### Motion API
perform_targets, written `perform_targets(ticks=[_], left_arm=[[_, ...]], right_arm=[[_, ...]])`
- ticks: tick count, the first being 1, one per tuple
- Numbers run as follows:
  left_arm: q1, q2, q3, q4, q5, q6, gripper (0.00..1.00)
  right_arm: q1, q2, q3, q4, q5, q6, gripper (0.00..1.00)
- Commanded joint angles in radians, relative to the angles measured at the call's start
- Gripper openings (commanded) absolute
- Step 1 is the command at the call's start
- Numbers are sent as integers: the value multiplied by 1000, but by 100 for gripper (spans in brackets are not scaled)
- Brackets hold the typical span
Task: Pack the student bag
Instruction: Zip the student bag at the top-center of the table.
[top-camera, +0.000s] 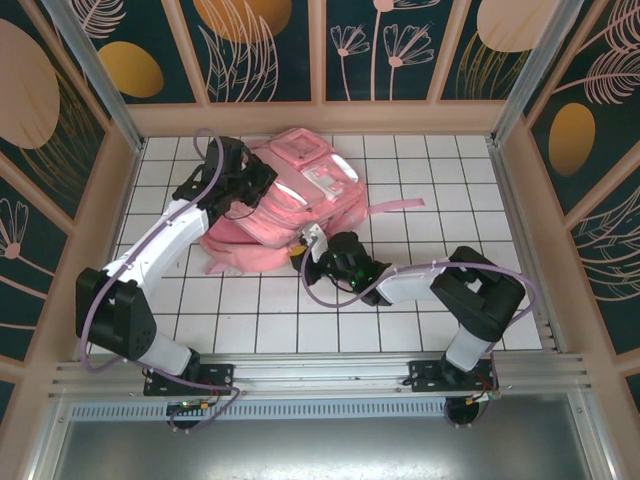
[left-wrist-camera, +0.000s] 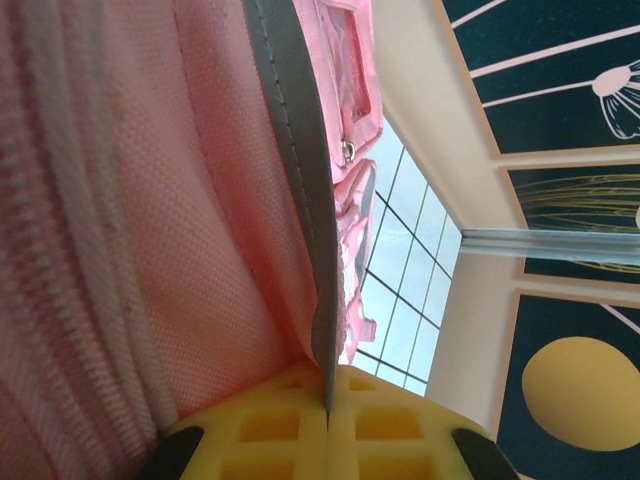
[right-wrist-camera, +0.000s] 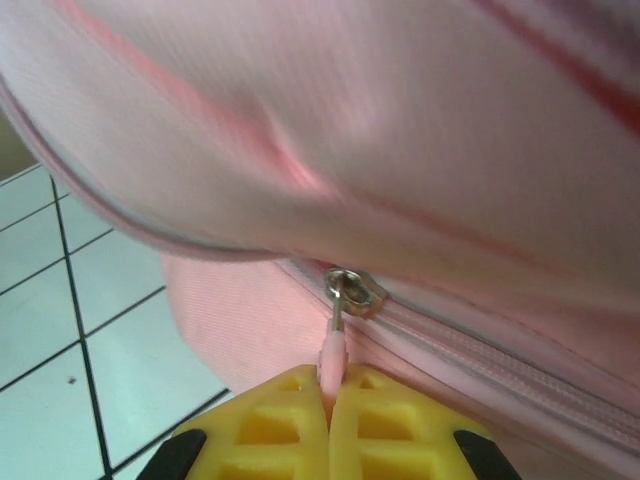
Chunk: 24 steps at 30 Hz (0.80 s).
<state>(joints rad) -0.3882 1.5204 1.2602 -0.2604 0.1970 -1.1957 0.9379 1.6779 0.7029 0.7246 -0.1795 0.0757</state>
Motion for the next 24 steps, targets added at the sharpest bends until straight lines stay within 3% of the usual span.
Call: perform_targets(ticks=[1, 8, 11, 15, 17, 19, 24], left_arm=[[-50, 41, -46, 107, 26, -16, 0], [-83, 66, -131, 222, 20, -82, 0], [-83, 77, -100, 215, 18, -16, 3], [-75, 37, -88, 250, 56, 136, 54], [-59, -37, -163, 341, 55, 166, 98], [-40, -113, -235, 412, 21, 192, 99], [-5, -141, -205, 258, -35, 299, 99]], right_arm=[[72, -32, 84, 30, -102, -40, 0], [123, 12, 216, -98, -112, -27, 0], [130, -1, 212, -138, -91, -29, 0], [99, -108, 109, -184, -32, -19, 0], [74, -190, 31, -209, -6, -17, 0], [46, -266, -35, -251, 31, -17, 0], [-69, -450, -180, -350, 62, -12, 0]])
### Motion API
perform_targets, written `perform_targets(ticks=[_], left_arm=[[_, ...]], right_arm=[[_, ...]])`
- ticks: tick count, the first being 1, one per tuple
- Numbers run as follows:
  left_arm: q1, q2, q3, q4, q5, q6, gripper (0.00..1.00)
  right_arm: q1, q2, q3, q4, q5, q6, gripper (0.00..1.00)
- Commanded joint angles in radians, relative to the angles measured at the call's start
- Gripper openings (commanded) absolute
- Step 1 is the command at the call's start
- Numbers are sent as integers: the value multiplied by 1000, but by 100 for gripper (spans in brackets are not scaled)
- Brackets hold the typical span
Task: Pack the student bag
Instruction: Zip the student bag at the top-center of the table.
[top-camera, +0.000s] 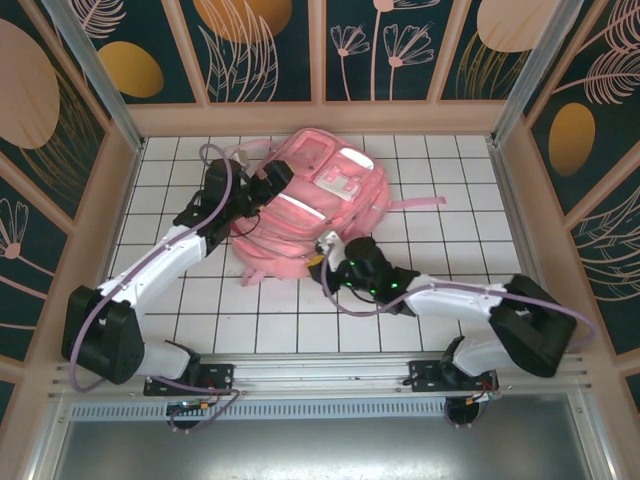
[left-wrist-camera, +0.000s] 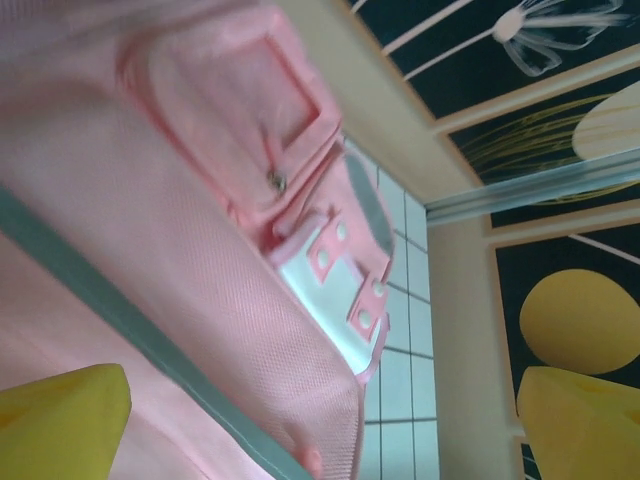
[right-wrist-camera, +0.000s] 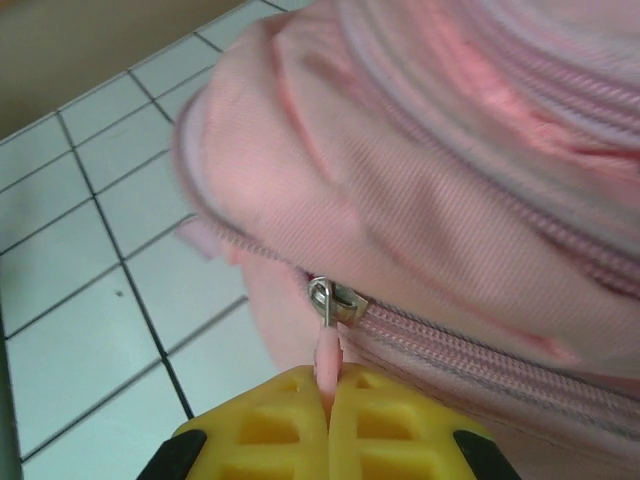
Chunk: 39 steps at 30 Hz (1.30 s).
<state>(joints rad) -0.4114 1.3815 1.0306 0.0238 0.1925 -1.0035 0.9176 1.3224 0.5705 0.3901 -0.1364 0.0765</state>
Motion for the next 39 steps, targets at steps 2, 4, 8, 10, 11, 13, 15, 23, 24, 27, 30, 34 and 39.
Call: perform_targets(ticks=[2, 4, 8, 10, 11, 13, 15, 23, 24, 27, 30, 34, 39], left_arm=[[17, 16, 41, -85, -20, 143, 99], [18, 45, 50, -131, 15, 172, 99], [19, 146, 121, -259, 39, 213, 99], [19, 206, 172, -325, 21, 177, 99], [18, 231, 195, -350, 19, 171, 99], [17, 260, 205, -360, 27, 180, 99], [17, 267, 183, -355, 12, 189, 99], [16, 176, -94, -264, 9, -2, 99], [15, 144, -152, -229, 1, -56, 96], [11, 73, -334, 5, 57, -196, 75], [-3, 81, -370, 123, 91, -221, 63], [-34, 125, -347, 198, 134, -216, 62], [-37, 125, -368, 286, 160, -245, 46]], right_arm=[[-94, -164, -85, -61, 60, -22, 0], [-133, -210, -112, -87, 106, -22, 0], [-174, -218, -120, -97, 208, 20, 0], [-181, -205, -122, -106, 273, 35, 0], [-188, -199, -126, -109, 298, 43, 0], [-220, -194, -130, -121, 337, 71, 0], [-261, -195, -129, -128, 345, 93, 0], [-261, -196, -100, -186, 235, 71, 0], [-257, -197, -105, -185, 233, 71, 0], [-253, -196, -123, -177, 221, 68, 0], [-253, -190, -129, -174, 216, 68, 0], [-253, -182, -121, -174, 202, 66, 0], [-253, -181, -116, -183, 199, 65, 0]])
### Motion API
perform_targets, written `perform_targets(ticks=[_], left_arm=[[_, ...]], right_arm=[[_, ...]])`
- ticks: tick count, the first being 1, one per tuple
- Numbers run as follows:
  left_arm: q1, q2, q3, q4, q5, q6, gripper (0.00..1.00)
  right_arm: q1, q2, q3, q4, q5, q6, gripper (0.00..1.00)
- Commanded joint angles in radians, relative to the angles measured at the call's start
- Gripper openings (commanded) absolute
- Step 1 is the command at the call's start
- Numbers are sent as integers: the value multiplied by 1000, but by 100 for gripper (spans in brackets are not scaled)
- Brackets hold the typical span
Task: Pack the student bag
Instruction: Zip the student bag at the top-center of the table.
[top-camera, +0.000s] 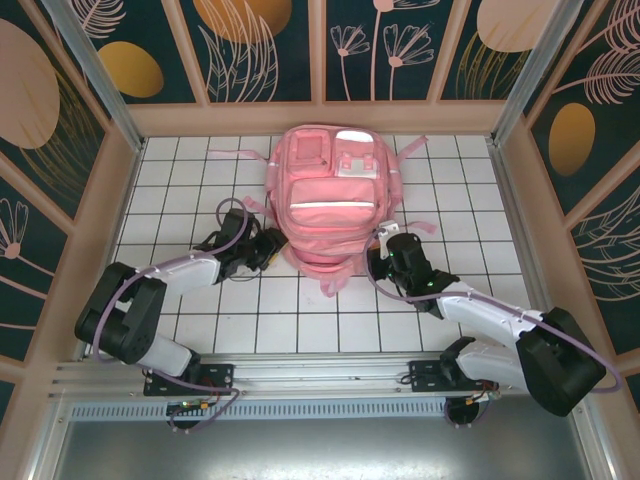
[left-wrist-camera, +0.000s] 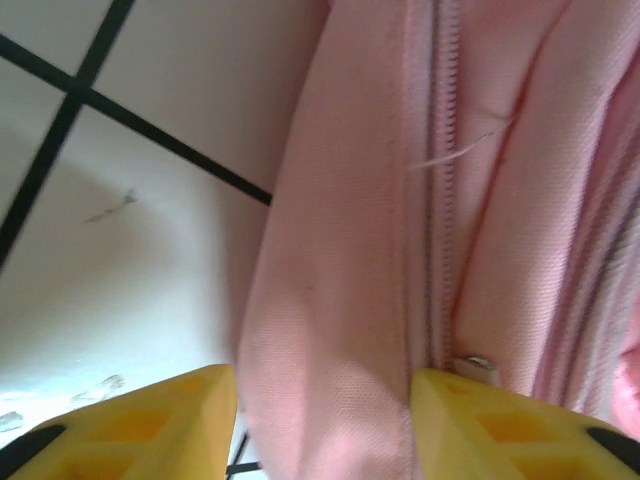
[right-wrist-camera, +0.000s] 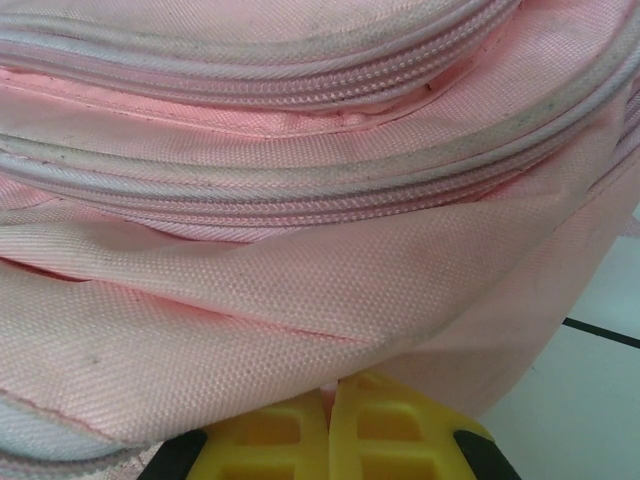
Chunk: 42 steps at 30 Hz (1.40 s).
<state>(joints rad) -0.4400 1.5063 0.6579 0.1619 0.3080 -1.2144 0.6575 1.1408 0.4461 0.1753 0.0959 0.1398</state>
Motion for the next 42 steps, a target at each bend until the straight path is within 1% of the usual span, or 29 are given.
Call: perform_targets(ticks=[1, 5, 8, 10, 12, 15, 16, 19, 23, 26, 28, 29, 31, 32, 34, 36, 37, 38, 40, 42], left_arm=[[-8, -14, 5, 147, 43, -33, 45], [-8, -81, 4, 109, 13, -22, 45], [-12, -74, -10, 123, 4, -25, 45], [-21, -30, -31, 187, 26, -55, 37], [-35, 10, -41, 250, 41, -85, 20], [-46, 35, -40, 283, 34, -106, 0], [-46, 32, -39, 282, 24, -112, 0], [-46, 14, -38, 267, -10, -117, 0], [-46, 5, -44, 271, -22, -136, 0], [-46, -13, -52, 278, -35, -143, 0], [-38, -37, -28, 224, -51, -94, 0], [-29, -57, 3, 156, -73, -42, 0], [-7, -104, 86, -39, -160, 74, 19], [12, -135, 126, -135, -215, 126, 27], [51, -190, 184, -276, -307, 198, 43], [72, -231, 239, -383, -371, 273, 47], [70, -241, 263, -415, -370, 305, 48], [70, -247, 278, -438, -344, 329, 49], [72, -256, 271, -464, -287, 334, 49], [63, -269, 238, -464, -209, 338, 43]], right_arm=[[8, 1, 8, 30, -34, 2, 0], [8, 0, 5, 34, -33, 3, 0], [13, -3, 4, 46, -55, 6, 0], [31, 5, 8, 41, -70, -1, 0], [72, 10, 9, 34, -57, -12, 0], [140, 6, 8, 26, -36, -18, 0], [158, 3, 8, 23, -36, -17, 0], [202, -1, 12, 10, -59, -14, 0], [258, 6, 24, 11, -106, -31, 0], [271, -4, 27, 7, -128, -36, 0], [269, -14, 15, 16, -111, -23, 0], [268, -15, 13, 15, -108, -14, 0], [262, -3, 16, 22, -124, -1, 0], [264, 8, 18, 30, -130, 6, 0], [264, 45, 29, 46, -153, 17, 0], [267, 92, 48, 60, -170, 26, 0], [271, 112, 55, 72, -172, 30, 0], [277, 138, 65, 89, -179, 35, 0], [293, 200, 104, 106, -187, 45, 0], [324, 287, 169, 116, -207, 40, 0]])
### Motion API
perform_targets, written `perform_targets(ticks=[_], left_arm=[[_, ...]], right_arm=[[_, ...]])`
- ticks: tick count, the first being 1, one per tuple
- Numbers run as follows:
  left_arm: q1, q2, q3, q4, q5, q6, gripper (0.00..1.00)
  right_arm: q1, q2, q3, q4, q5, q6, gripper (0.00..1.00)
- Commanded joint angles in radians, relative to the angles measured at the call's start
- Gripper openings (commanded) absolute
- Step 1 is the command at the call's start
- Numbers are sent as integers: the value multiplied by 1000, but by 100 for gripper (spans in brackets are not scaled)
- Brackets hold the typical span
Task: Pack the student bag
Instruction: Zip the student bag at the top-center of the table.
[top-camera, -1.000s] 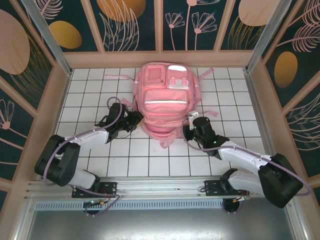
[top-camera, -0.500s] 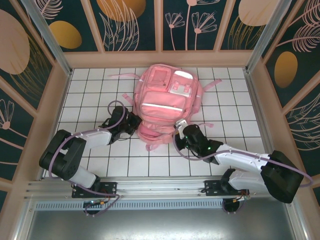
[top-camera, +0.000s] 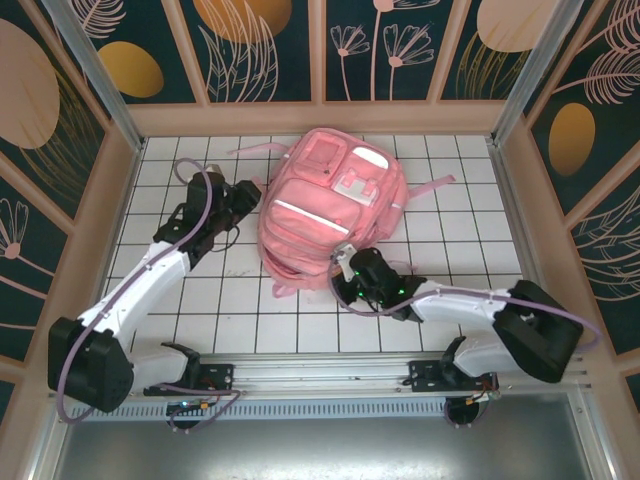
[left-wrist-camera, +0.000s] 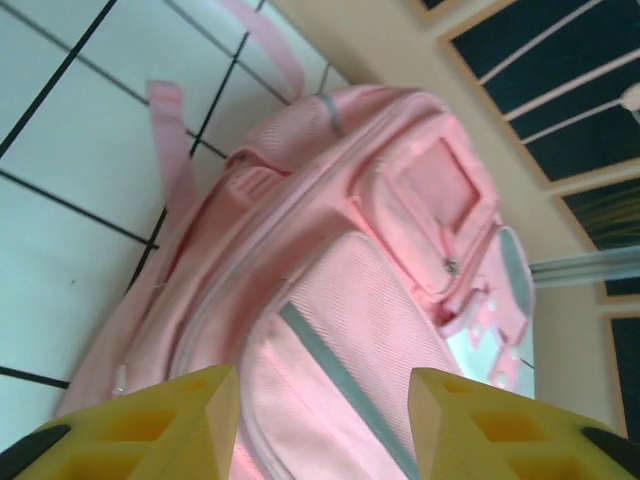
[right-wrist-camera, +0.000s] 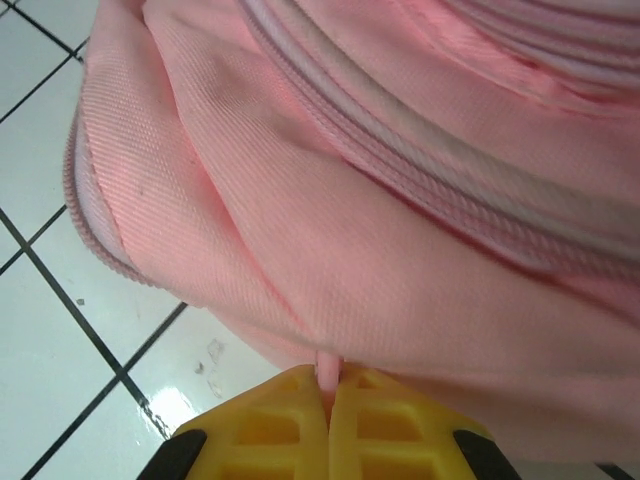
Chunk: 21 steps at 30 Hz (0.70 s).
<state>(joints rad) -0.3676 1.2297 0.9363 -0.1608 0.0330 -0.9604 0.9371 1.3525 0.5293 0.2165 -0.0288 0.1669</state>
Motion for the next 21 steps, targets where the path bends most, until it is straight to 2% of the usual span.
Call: perform_targets(ticks=[1, 4, 6, 8, 10, 11, 12, 17, 19, 21], left_arm=[[-17, -1, -55, -139, 95, 86, 40], [-61, -36, -96, -143, 191, 97, 34], [-93, -52, -103, -189, 202, 114, 34], [-108, -88, -127, -231, 189, 117, 36], [-108, -139, -151, -270, 150, 116, 38], [-108, -159, -159, -288, 131, 118, 38], [-108, -175, -170, -305, 112, 117, 39], [-109, -188, -229, -332, 70, 120, 39], [-122, -174, -249, -324, 44, 126, 39], [-148, -151, -258, -304, 32, 130, 39]], right_arm=[[62, 115, 121, 78, -87, 7, 0], [112, 252, 258, 79, -106, -13, 2], [127, 324, 346, 86, -134, -15, 9], [130, 375, 415, 103, -199, -5, 27], [128, 375, 435, 139, -245, 5, 51], [126, 355, 423, 161, -256, 5, 60], [118, 323, 391, 189, -266, 9, 63], [41, 131, 208, 271, -293, 66, 59], [14, 51, 142, 288, -258, 93, 57], [-5, -16, 98, 262, -167, 112, 54]])
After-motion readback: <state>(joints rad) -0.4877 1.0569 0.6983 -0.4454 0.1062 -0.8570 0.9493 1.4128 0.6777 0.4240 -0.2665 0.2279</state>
